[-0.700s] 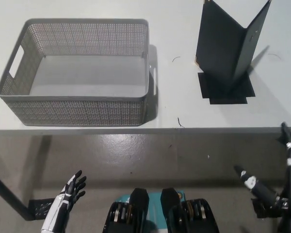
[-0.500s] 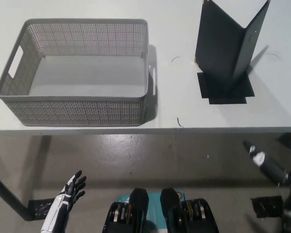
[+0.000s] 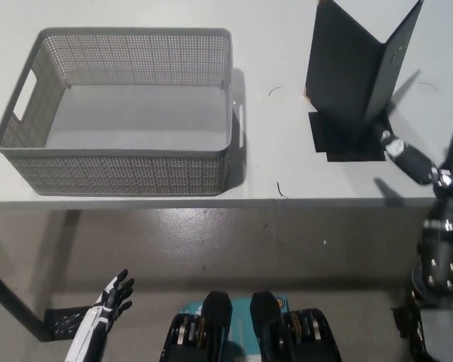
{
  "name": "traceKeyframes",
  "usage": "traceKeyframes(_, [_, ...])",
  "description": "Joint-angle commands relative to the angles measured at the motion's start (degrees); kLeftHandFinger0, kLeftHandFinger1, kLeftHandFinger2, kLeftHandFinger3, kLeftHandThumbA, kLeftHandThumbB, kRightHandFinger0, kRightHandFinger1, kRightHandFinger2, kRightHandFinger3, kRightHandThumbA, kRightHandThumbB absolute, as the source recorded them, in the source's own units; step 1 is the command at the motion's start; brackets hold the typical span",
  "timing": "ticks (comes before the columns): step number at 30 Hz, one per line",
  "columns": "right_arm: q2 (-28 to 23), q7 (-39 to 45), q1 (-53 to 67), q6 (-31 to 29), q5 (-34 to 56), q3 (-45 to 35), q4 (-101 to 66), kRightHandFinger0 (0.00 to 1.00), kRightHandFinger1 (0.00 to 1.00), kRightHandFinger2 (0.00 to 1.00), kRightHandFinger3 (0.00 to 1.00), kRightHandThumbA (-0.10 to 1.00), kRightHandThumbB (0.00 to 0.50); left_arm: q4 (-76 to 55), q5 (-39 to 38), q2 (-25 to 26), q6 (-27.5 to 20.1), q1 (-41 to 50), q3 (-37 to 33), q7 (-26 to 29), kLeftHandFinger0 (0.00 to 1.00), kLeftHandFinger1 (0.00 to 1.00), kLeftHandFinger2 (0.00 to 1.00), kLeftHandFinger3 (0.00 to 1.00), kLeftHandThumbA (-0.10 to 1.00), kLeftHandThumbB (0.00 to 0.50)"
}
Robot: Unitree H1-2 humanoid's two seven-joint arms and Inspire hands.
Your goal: A notebook is kept standing on the table on the right hand side and a container is kept on the left hand side and the robot uses its right hand to grab the notebook and places it in the container
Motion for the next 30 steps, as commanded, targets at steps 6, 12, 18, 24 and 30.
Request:
traceKeyframes(6, [0.61,-0.65,-10.91,1.24,7.87,-2.99,9.84,1.00,1.00,1.00,1.00,1.00,0.414,-0.98,0.04,0.67,-2.14,0.04,-0.25,-0.67,1.00,1.00,1.00,1.00,1.00,0.205])
traceKeyframes(12, [0.55,1.02,-14.76,0.95,11.65,-4.02,15.95,1.00,1.00,1.00,1.00,1.00,0.497,-1.07,-0.30,0.75,-2.26,0.50,-0.13,-0.79,1.00,1.00,1.00,1.00,1.00,0.199])
traceKeyframes(18, [1.63,1.39,-16.11,1.93,15.06,-4.58,16.88,1.00,1.00,1.00,1.00,1.00,0.493,-1.61,-0.70,0.88,-2.28,0.67,-0.20,-1.19,1.00,1.00,1.00,1.00,1.00,0.203])
traceKeyframes(24, [1.79,0.59,-19.48,1.02,17.09,-5.41,22.08,1.00,1.00,1.00,1.00,1.00,0.491,-1.53,-1.36,0.86,-2.98,0.75,-0.06,-1.42,1.00,1.00,1.00,1.00,1.00,0.211])
traceKeyframes(30, [1.17,-0.89,-24.20,1.04,16.15,-4.65,30.12,1.00,1.00,1.00,1.00,1.00,0.483,-1.50,-1.24,0.89,-3.22,0.59,-0.28,-1.59,1.00,1.00,1.00,1.00,1.00,0.245])
